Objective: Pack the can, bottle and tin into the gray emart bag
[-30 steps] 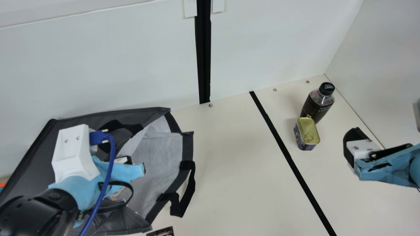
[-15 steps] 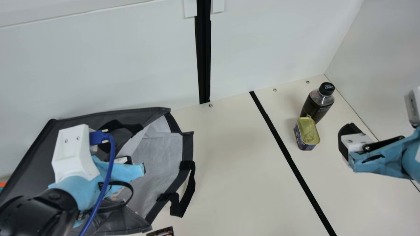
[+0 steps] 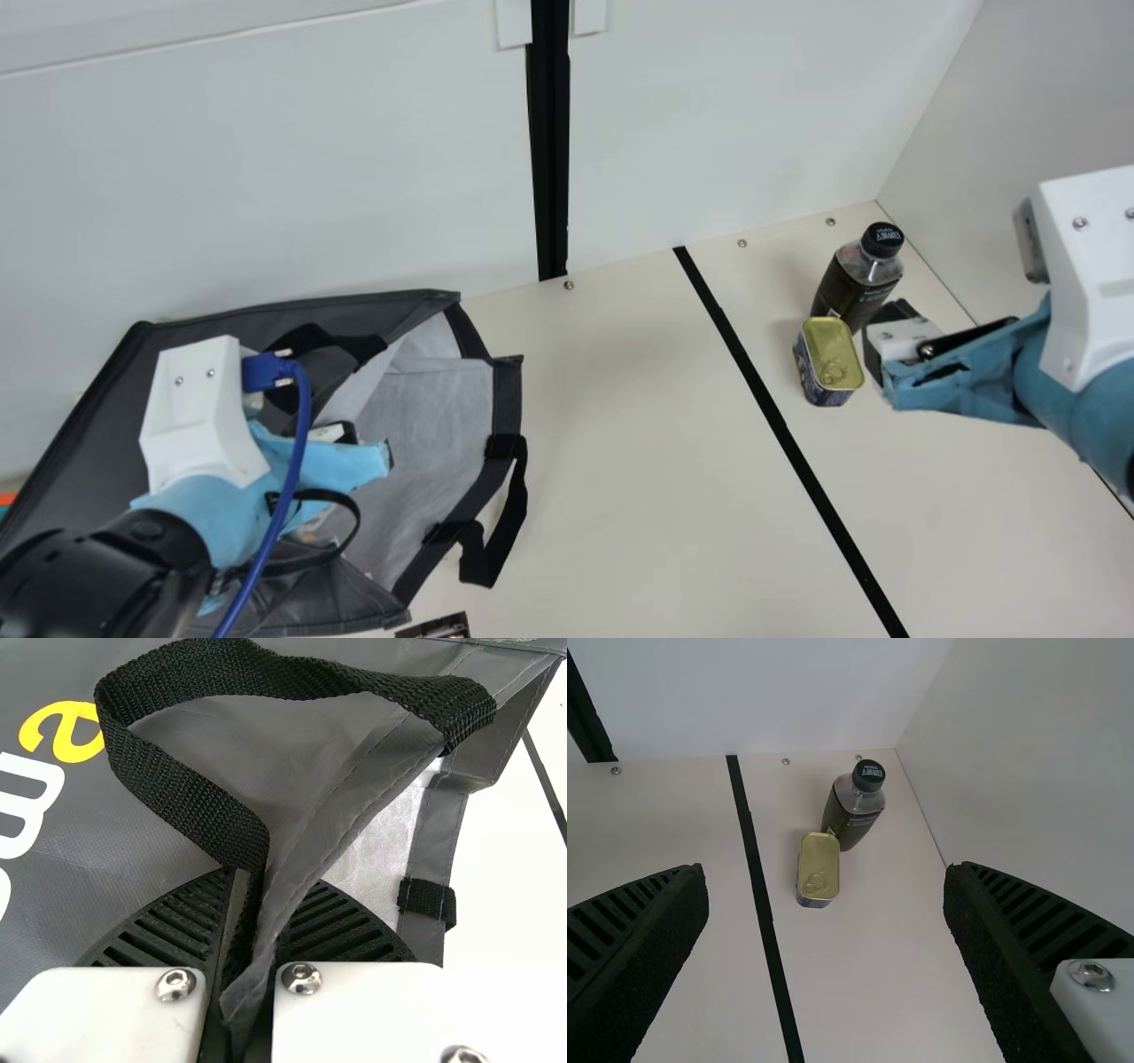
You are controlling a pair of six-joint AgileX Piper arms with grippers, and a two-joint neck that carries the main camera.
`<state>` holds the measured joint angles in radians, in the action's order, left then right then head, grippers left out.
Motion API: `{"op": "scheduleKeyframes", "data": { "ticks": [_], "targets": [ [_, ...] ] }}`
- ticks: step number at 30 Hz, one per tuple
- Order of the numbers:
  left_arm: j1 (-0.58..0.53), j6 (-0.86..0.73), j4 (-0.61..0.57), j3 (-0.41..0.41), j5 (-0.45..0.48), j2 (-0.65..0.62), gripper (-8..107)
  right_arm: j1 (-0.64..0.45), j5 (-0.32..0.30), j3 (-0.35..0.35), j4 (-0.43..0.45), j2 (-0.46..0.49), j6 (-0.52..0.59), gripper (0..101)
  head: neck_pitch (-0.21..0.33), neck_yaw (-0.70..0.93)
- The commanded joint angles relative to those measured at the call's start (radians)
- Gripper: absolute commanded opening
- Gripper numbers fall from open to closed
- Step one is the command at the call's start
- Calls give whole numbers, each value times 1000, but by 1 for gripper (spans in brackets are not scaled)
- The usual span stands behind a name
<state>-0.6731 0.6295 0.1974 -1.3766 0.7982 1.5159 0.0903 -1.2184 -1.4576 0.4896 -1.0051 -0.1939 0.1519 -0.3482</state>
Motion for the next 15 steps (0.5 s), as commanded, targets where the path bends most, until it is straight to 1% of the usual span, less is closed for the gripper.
{"op": "scheduleKeyframes", "data": {
  "ticks": [1, 6, 15],
  "targets": [
    [0, 0, 0, 0, 0, 0, 10, 4, -2, -5, 5, -11, -5, 91, 23, -1],
    [0, 0, 0, 0, 0, 0, 10, 4, 0, -23, 5, -43, -12, 91, 23, -1],
    [0, 0, 0, 0, 0, 0, 10, -66, 57, -26, -51, -95, 25, 91, 23, -1]
  ]
}}
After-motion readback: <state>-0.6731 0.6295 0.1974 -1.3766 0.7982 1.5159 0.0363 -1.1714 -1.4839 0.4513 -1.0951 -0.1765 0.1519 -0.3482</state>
